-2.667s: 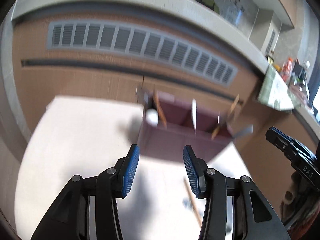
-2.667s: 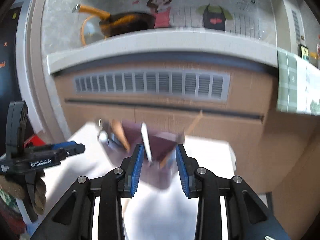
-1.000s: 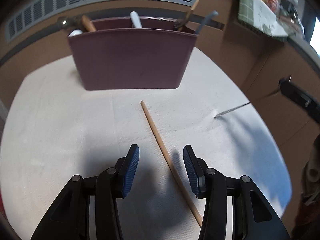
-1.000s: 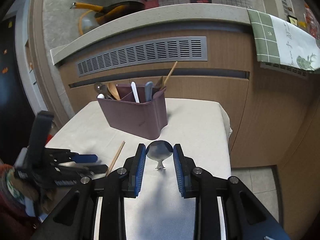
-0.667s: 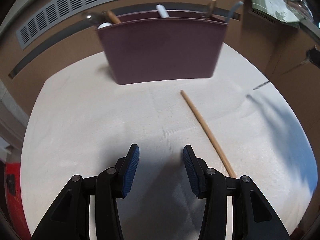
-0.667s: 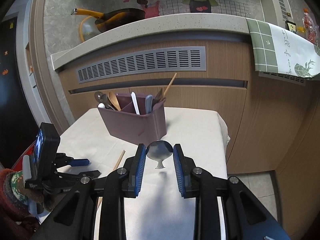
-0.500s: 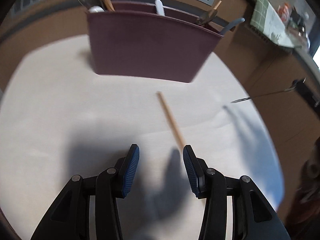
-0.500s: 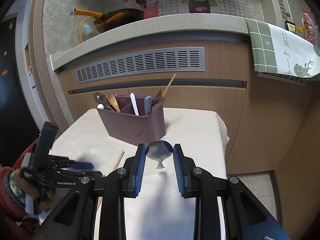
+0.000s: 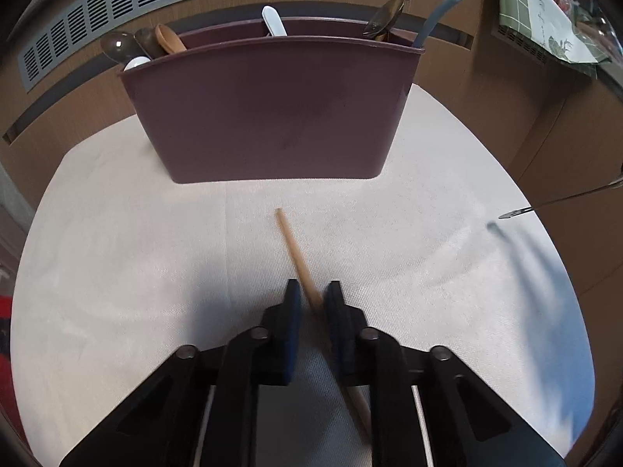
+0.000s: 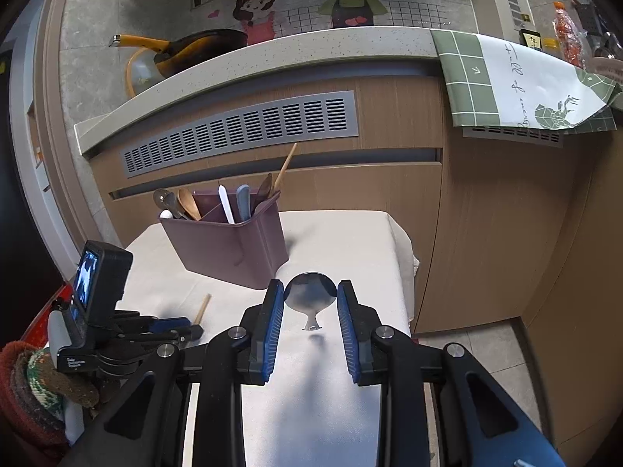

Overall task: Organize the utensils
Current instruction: 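Grasp the wooden chopstick with the left gripper while the right holds the metal spoon, then lift the chopstick and metal spoon over the holder and release them inside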

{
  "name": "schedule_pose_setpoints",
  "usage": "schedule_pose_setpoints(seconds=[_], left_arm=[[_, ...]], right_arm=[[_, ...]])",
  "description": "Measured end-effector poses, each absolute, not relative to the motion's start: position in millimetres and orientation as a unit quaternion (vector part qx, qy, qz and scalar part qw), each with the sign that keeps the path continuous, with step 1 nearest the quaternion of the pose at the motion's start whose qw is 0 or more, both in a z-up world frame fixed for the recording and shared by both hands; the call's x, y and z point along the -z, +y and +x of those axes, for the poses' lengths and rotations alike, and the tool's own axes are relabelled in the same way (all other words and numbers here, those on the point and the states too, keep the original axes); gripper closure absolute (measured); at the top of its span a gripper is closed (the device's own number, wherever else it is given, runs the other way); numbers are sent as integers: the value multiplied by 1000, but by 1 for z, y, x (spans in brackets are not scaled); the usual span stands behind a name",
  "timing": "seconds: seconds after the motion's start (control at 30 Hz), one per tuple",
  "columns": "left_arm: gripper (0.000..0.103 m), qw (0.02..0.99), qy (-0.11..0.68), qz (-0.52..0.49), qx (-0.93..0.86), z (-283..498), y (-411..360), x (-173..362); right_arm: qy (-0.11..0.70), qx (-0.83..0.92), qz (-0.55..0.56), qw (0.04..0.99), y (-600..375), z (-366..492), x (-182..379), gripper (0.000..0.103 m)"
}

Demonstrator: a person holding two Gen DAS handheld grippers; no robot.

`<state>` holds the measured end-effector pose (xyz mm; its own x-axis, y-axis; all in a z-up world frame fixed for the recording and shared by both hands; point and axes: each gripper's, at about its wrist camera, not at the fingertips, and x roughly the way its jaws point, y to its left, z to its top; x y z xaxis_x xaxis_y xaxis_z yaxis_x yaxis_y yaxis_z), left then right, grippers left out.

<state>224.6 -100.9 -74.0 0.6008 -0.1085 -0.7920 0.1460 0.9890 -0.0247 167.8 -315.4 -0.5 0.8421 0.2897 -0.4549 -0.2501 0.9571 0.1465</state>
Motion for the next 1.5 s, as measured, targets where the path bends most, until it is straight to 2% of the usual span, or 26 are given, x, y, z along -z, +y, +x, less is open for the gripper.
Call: schedule_pose_setpoints(seconds=[0.07,0.2,0.43,0.6,0.7,0.83,1.0,1.1,1.27,1.5], left_arm=[[97,897,436,15,74,224,-101,70],[97,909,407,3,92,210,-87,51],[97,926,343,-88,132,177,-36,4],[97,938,293,-125,137,171,-27,-33],[97,954,217,-138,153,170,-9,-89],[97,976,66,-138,156,171,1,-170],[97,981,-55,-146,110,202,7,-196],[97,984,-53,-140,97,231,8,-183],[97,982,10,-169,79,286,15,-142],[97,980,58,-176,77,320,11,-95]], right_arm=[[240,-143,42,959,-316,167,-1,77],[236,-148,39,960,-315,164,-7,77],[238,-171,39,955,-302,155,-23,77],[232,-187,43,954,-289,153,-42,77],[190,-190,14,963,-276,150,-77,77],[137,-194,-17,971,-260,164,-146,77],[145,-180,-41,972,-233,215,-185,77],[174,-190,-36,965,-224,243,-180,77],[231,-198,-35,952,-212,278,-150,77],[292,-214,-41,931,-194,304,-116,77]])
